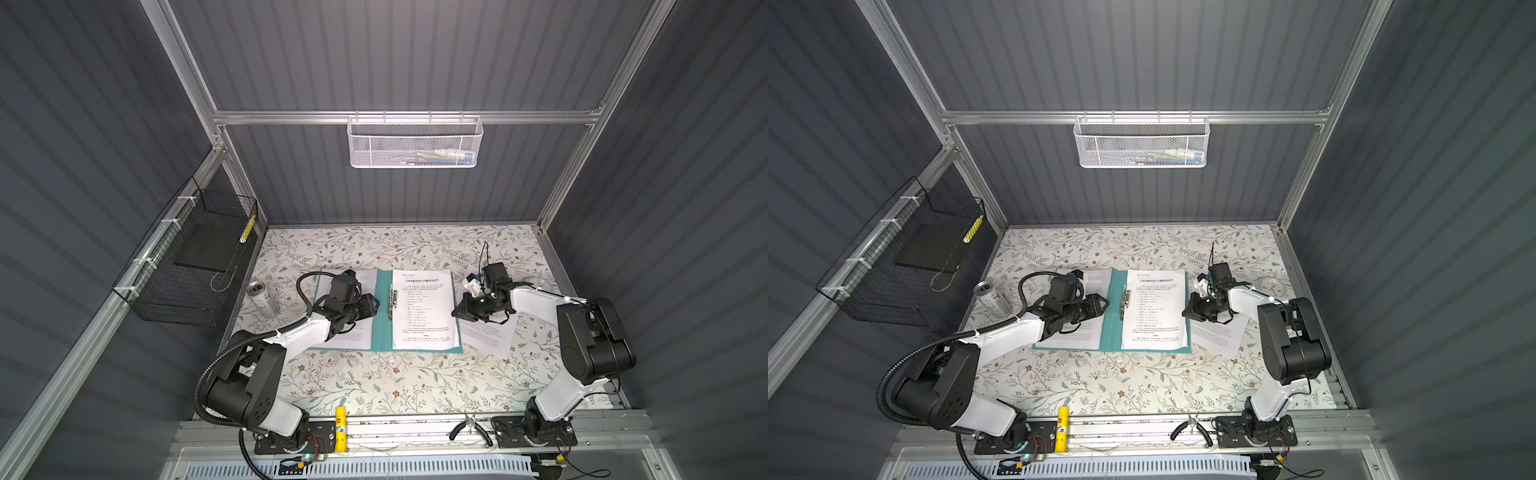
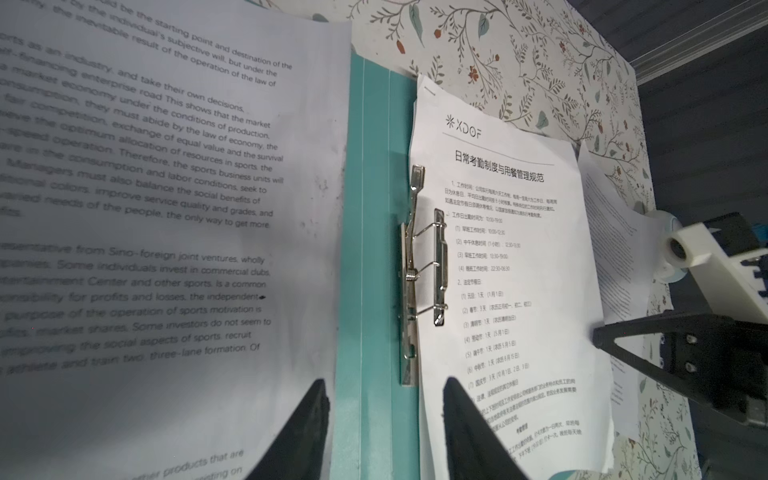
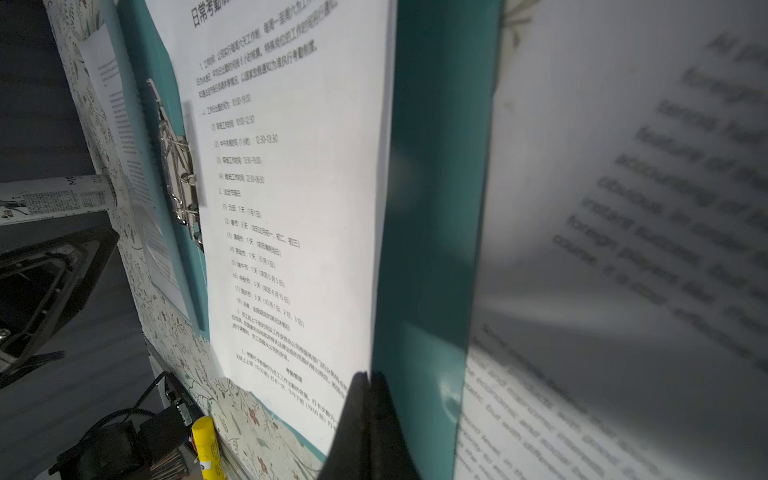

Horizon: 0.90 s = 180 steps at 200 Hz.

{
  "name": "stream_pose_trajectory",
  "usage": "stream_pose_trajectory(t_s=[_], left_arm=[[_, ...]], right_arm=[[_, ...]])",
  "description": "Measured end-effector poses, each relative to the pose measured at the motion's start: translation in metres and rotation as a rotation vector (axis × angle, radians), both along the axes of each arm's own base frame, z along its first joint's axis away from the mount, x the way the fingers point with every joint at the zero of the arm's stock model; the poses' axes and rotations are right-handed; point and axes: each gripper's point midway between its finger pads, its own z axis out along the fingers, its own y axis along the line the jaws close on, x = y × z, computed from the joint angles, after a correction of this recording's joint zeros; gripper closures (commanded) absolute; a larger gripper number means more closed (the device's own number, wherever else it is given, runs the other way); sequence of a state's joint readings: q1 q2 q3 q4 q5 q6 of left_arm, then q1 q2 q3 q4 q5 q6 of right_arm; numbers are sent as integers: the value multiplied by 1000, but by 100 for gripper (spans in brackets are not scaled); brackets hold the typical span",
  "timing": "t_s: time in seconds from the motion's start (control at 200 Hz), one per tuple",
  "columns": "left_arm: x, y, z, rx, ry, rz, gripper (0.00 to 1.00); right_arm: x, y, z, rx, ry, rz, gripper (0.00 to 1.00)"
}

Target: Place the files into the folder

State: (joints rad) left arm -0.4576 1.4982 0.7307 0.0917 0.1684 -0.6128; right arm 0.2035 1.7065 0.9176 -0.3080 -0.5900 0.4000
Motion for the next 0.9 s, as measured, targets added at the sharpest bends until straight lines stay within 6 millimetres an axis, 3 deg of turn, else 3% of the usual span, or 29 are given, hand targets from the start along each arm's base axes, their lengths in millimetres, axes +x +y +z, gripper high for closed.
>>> stream_pose_trajectory(t_s=[0.455,0.525,0.671,0.811,0.901], left_arm=[[0,0,0,1,1,0,53],[0,0,0,1,0,1,53],[1,1,-1,5,-1,6,49],[1,2,-1,10,-3,11,47],[1,3,-1,12,-4,13,47]], right_arm=[[2,2,2,15,7,-6,100],[1,1,2,9,14,-13,85],[-1,-5,1,-27,28,-34,63],[-2,-18,20,-68,0,-77,56],[1,-38,42,-94,-77,-141,58]])
